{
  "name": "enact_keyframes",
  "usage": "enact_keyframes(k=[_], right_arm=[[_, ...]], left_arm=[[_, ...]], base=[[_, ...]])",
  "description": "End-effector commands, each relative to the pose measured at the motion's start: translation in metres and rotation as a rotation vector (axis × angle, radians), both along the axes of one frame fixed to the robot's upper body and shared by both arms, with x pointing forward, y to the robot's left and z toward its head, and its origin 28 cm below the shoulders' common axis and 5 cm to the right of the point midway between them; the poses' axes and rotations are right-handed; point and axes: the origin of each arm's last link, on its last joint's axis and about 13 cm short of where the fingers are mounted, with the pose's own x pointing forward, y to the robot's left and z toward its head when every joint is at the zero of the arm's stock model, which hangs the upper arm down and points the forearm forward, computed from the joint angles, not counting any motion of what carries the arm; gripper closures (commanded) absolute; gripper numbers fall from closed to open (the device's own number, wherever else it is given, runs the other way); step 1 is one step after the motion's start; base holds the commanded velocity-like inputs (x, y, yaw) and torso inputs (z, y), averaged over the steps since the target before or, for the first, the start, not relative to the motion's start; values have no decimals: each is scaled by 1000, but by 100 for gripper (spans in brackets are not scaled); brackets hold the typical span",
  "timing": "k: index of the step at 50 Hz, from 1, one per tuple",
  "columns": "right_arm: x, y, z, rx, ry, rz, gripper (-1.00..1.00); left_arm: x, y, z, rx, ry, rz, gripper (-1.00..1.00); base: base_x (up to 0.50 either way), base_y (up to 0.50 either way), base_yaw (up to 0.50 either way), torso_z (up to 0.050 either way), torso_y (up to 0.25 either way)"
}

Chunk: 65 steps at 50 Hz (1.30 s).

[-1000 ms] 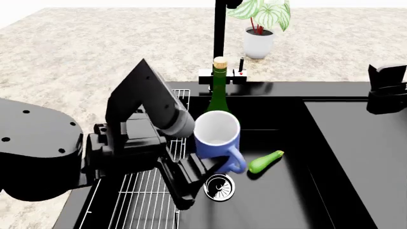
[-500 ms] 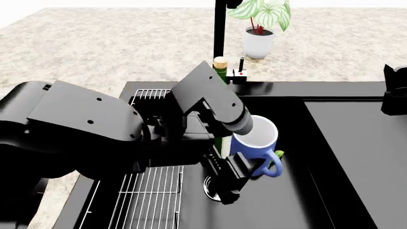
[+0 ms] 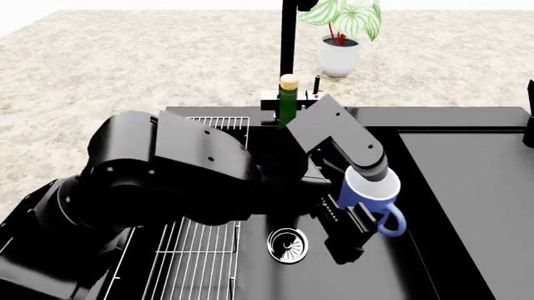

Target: Pick the bottle and mug and place them in the sink. Then turn on the water.

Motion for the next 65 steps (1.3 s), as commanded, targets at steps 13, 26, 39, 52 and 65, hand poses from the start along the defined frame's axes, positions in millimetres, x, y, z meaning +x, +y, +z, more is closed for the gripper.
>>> enact_keyframes(k=[13, 26, 39, 52, 65], right_arm=[[-11, -7, -1, -4, 11, -34, -100], [-14, -9, -6, 1, 16, -42, -100], [-14, -11, -7, 5, 18, -44, -100], [-16, -11, -5, 5, 20, -55, -100], [-16, -11, -5, 8, 17, -57, -100]], left_arm=[[19, -36, -38, 34, 40, 21, 100], [21, -43, -63, 65, 66, 44, 100], [20, -45, -82, 97, 88, 37, 100], [18, -46, -97, 116, 106, 35, 100], [17, -44, -110, 146, 118, 51, 100]], base=[[0, 0, 0, 0, 1], [0, 0, 0, 1, 0], [0, 0, 0, 0, 1], [0, 0, 0, 0, 0], [0, 0, 0, 0, 1]])
